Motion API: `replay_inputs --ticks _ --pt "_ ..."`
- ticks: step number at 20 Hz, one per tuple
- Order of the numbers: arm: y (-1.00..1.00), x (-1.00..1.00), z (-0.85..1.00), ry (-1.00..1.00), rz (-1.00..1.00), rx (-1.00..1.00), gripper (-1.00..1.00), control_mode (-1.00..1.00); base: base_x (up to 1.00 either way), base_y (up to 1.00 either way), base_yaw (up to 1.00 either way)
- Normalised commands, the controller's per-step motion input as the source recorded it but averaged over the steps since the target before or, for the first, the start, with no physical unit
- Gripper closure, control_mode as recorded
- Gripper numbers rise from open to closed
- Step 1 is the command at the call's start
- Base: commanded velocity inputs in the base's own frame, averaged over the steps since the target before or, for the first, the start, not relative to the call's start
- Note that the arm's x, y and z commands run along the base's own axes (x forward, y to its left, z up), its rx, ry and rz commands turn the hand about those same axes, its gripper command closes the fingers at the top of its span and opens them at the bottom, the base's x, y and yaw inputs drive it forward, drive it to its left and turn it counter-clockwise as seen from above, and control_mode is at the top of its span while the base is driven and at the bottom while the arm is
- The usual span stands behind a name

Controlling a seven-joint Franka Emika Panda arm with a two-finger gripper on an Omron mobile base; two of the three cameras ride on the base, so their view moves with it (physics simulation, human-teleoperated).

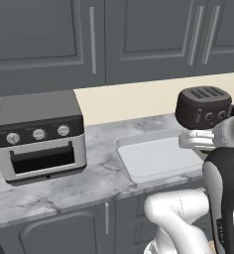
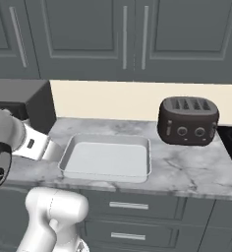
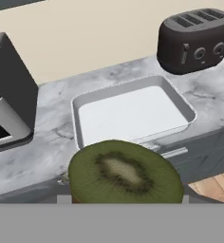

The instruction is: Pick the apple and kiwi from the fridge and place them inside the tupperware on the counter.

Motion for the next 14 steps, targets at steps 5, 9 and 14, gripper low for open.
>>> replay_inputs --ticks 5,9,14 --pt "0.00 0.00 0.00 0.00 0.00 0.00 1.00 1.00 0.79 -0.30 0.07" --pt "0.00 0.00 0.00 0.00 0.00 0.00 1.00 1.00 0.76 -0.27 0.25" --pt "-0.21 0.27 -0.29 0.49 0.22 0.04 1.00 -1.00 0.11 -0.06 0.06"
